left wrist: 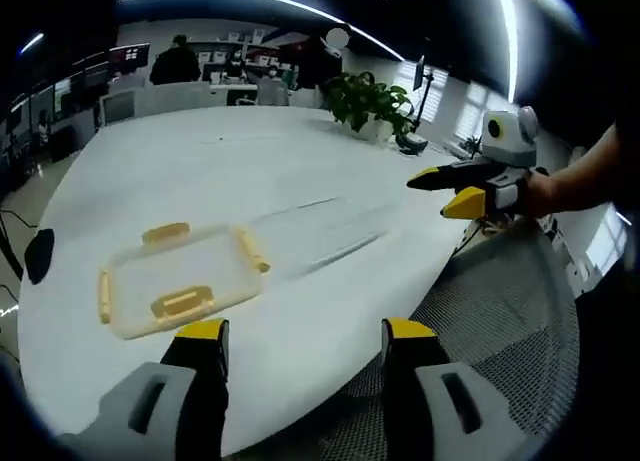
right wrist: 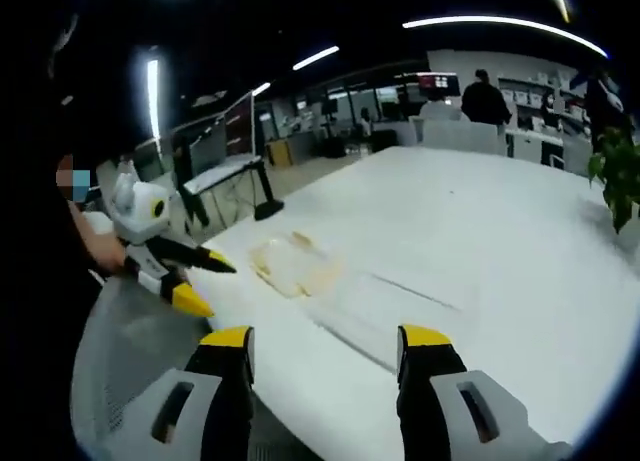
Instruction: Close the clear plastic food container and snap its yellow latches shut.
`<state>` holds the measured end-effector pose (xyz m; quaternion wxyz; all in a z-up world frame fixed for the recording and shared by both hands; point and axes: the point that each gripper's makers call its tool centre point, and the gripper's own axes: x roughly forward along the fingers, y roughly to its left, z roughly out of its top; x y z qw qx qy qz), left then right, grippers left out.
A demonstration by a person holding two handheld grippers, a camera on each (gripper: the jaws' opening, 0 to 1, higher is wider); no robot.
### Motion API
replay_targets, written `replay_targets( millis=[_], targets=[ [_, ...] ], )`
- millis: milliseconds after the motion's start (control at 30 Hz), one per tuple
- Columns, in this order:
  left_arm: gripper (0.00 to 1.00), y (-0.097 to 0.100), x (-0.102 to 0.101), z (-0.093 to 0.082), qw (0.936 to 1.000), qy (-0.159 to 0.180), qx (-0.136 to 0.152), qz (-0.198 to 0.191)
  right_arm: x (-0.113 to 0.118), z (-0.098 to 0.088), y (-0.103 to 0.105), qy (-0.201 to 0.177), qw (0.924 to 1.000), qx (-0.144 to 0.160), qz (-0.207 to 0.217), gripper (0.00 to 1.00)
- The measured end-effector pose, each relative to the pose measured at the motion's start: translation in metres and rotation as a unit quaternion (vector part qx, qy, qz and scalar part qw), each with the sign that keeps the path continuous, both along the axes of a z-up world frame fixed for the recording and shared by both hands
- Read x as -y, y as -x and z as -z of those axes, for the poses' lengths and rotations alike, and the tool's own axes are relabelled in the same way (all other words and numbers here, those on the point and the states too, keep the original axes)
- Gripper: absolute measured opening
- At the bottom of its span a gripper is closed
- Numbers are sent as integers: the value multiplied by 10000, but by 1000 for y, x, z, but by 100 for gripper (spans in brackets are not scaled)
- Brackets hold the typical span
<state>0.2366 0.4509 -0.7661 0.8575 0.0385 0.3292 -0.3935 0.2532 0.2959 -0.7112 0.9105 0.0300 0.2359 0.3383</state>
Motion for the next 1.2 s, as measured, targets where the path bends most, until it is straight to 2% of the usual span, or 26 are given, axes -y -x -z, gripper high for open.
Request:
replay_targets(
  millis=[100,200,333,467,667,833,1200],
  targets=[
    [61,-1,3,-3,10000,21,47,78,-10,-7,-5,-89,9999,124,67,57],
    [61,-6,3,-8,9996,264,-62,-34,-15,-14,-8,-164,9994,239,189,57],
    [61,-13,-1,-9,9996,276,-69,-57,-25,-19,-9,-286,9991,240,203,57],
    [61,-21,-7,-14,9993,351,-35,-85,-33,-18,-12,-313,9991,229,154,57],
    [60,-23,-16,-7,9995,295,-111,46,-47,-22,-19,-389,9988,278,123,57],
    [60,-26,-23,-8,9993,330,-128,132,-59,-20,-21,-315,9990,311,33,57],
    [60,-34,-39,-9,9992,388,-133,31,-74,-20,-24,-306,9991,290,-80,56]
  ],
)
